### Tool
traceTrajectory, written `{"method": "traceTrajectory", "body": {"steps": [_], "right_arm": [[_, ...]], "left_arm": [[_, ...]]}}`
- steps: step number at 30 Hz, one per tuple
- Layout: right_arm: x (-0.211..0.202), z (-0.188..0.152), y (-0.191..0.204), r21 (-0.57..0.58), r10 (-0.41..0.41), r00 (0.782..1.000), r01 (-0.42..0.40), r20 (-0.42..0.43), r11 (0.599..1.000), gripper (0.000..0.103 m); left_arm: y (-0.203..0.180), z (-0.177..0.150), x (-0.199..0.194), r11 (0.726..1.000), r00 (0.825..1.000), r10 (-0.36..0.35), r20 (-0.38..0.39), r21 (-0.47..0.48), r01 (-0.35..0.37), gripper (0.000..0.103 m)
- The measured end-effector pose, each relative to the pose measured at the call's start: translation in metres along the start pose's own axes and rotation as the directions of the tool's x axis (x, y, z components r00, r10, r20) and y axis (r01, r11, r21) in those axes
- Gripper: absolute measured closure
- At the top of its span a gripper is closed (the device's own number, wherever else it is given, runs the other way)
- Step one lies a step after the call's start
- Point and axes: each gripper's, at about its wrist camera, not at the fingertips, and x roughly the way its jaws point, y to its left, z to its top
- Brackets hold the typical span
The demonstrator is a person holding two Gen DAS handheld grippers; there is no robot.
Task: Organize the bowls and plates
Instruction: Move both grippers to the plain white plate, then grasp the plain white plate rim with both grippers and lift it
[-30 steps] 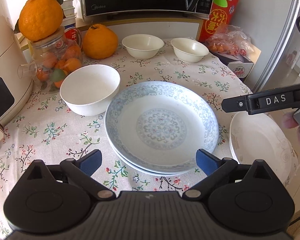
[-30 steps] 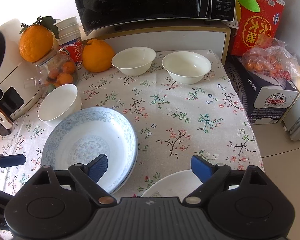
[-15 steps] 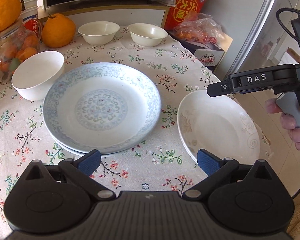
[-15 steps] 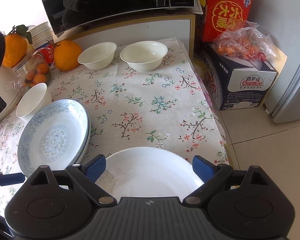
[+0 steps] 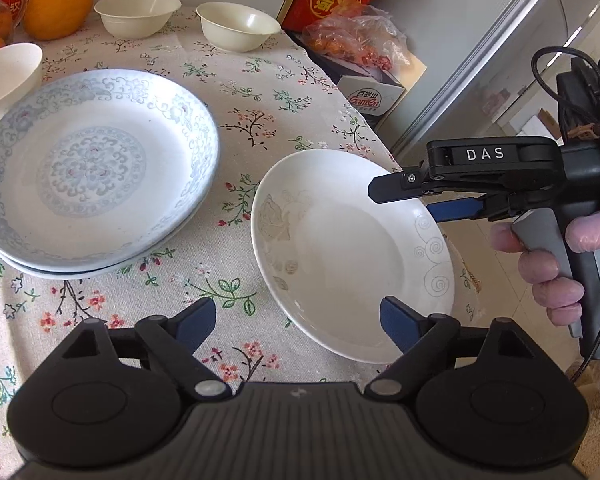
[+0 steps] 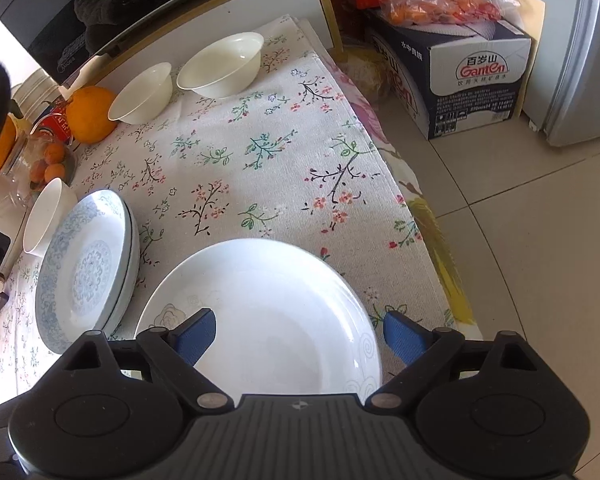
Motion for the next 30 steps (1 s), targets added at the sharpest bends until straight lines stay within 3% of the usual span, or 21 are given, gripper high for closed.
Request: {"method": "traceTrajectory", "body": {"steps": [7,12,21,30], "right_arm": [[0.003,0.000,-0.017,0.084,0.040,0.999,-0.038,-0.028,0.996,0.033],[0.005,-0.001,-0.020,0.087,0.032,0.999,-0.028,-0.041,0.996,0.052],[0.006,-0.001,-0.026,0.095,-0.014,0.999,0.017,-0.040,0.995,0.073],[0.002,-0.001,-0.026,0.098,-0.038,0.999,0.041,-0.028,0.994,0.084]], "left_arm": [[0.002,0.002,0.009,0.999,1.000,-0.006,-0.004,-0.050,0.006,0.040],[0.001,0.006,0.015,0.999,1.000,0.000,0.005,-0.054,0.000,0.055],[0.002,0.011,0.023,0.999,0.999,0.038,0.013,-0.040,-0.038,0.082],[0.007,0.012,0.019,0.997,0.998,0.059,0.015,-0.057,-0.058,0.090]]}}
